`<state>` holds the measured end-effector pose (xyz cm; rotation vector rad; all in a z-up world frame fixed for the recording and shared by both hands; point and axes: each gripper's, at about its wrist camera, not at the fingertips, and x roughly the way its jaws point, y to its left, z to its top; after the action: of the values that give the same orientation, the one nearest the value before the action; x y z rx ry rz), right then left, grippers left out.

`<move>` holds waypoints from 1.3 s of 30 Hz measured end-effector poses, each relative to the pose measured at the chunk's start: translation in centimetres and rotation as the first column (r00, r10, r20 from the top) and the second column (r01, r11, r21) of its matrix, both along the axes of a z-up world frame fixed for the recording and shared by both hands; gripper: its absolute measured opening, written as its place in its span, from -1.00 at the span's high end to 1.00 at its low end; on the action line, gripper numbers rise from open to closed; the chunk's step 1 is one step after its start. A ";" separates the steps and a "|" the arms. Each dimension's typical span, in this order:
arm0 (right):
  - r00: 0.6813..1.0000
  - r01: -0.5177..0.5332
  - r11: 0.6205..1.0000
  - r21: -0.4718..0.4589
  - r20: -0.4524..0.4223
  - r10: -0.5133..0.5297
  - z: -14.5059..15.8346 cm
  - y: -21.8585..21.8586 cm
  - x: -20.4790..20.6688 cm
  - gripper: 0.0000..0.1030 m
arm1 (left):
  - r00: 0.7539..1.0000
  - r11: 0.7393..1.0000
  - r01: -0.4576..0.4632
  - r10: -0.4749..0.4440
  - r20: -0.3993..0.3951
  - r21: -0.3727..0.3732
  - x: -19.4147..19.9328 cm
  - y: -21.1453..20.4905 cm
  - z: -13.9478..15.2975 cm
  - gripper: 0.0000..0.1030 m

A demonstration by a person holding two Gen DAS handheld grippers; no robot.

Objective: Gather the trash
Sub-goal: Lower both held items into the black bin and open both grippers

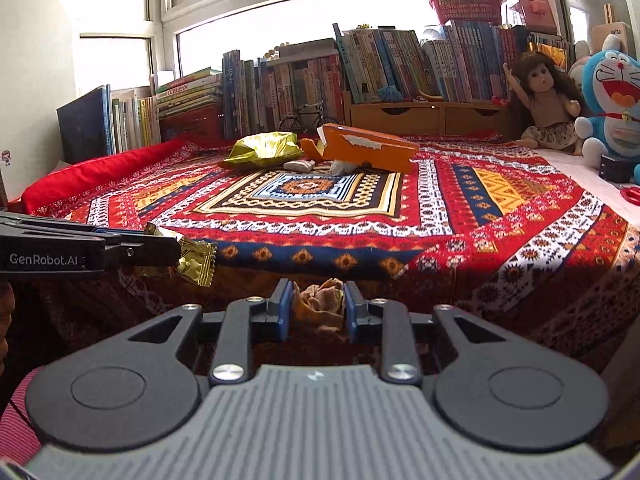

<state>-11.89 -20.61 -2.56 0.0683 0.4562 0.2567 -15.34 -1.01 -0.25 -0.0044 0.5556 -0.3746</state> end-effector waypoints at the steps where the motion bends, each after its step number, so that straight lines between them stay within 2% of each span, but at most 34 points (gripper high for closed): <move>1: 1.000 -0.002 1.000 0.002 -0.014 0.002 -0.2 0.0 -0.2 0.38 | 1.000 1.000 0.003 -0.003 -0.021 0.007 -0.4 0.0 -0.5 0.64; 6: 0.994 -0.017 1.000 -0.006 -0.107 0.016 -2.5 0.5 -1.3 0.38 | 0.990 0.998 0.000 0.008 -0.138 0.063 -1.5 0.0 -3.9 0.64; 9: 0.982 -0.024 1.000 -0.007 -0.187 0.022 -4.2 0.8 -1.3 0.38 | 0.971 0.993 -0.001 0.029 -0.237 0.119 -1.5 -0.5 -6.6 0.64; 13: 0.955 -0.016 1.000 0.001 -0.296 0.016 -7.2 1.2 -0.8 0.38 | 0.926 0.973 -0.005 0.092 -0.367 0.231 -0.6 -1.4 -11.1 0.64; 17: 0.918 0.003 1.000 0.016 -0.397 0.004 -10.2 1.5 -0.1 0.38 | 0.871 0.975 -0.055 0.151 -0.467 0.214 0.4 -1.2 -14.9 0.64; 26: 0.847 0.032 0.999 0.035 -0.531 -0.008 -14.8 2.2 1.0 0.38 | 0.805 0.968 -0.093 0.211 -0.554 0.234 1.6 -2.0 -19.7 0.64; 33: 0.804 0.051 0.997 0.055 -0.594 -0.008 -17.4 2.4 1.1 0.38 | 0.769 0.962 -0.117 0.246 -0.591 0.248 2.1 -2.3 -22.1 0.62; 39: 0.778 0.086 0.993 0.080 -0.627 -0.017 -18.4 2.0 1.5 0.37 | 0.752 0.959 -0.126 0.260 -0.606 0.255 2.4 -2.2 -23.3 0.60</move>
<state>-10.35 -18.59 -20.95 0.2762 1.1113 0.1980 -12.98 -3.23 -23.56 0.0041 1.2618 -0.0969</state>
